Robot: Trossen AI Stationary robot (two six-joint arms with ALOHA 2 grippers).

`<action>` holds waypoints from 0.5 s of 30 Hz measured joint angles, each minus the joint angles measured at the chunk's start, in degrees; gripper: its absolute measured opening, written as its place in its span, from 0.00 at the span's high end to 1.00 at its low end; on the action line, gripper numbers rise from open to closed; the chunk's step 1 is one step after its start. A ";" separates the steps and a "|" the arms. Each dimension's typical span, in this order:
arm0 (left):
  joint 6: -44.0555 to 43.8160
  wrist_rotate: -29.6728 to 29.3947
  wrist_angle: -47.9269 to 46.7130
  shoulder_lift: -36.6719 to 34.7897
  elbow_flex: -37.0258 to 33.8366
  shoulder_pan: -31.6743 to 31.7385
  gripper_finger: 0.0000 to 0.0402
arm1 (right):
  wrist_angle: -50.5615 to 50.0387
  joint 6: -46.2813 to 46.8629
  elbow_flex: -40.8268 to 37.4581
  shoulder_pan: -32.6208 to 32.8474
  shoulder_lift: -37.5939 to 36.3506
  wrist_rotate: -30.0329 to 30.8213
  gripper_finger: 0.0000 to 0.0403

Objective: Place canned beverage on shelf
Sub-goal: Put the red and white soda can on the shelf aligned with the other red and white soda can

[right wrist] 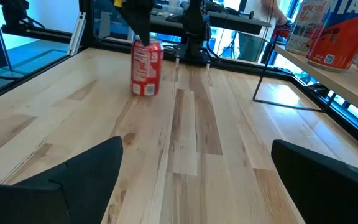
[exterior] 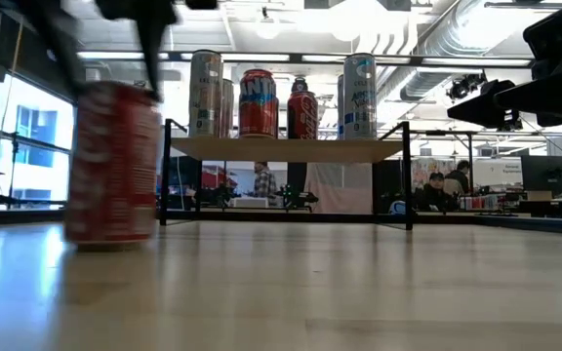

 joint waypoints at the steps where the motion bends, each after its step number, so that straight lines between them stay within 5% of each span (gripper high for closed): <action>1: 2.30 -0.03 0.63 0.10 0.47 1.21 0.51 | 0.00 0.02 0.01 -0.01 0.00 0.01 0.01; 15: 26.92 0.42 11.09 0.21 2.10 14.93 0.57 | -0.02 0.02 -0.01 -0.01 0.00 0.00 0.01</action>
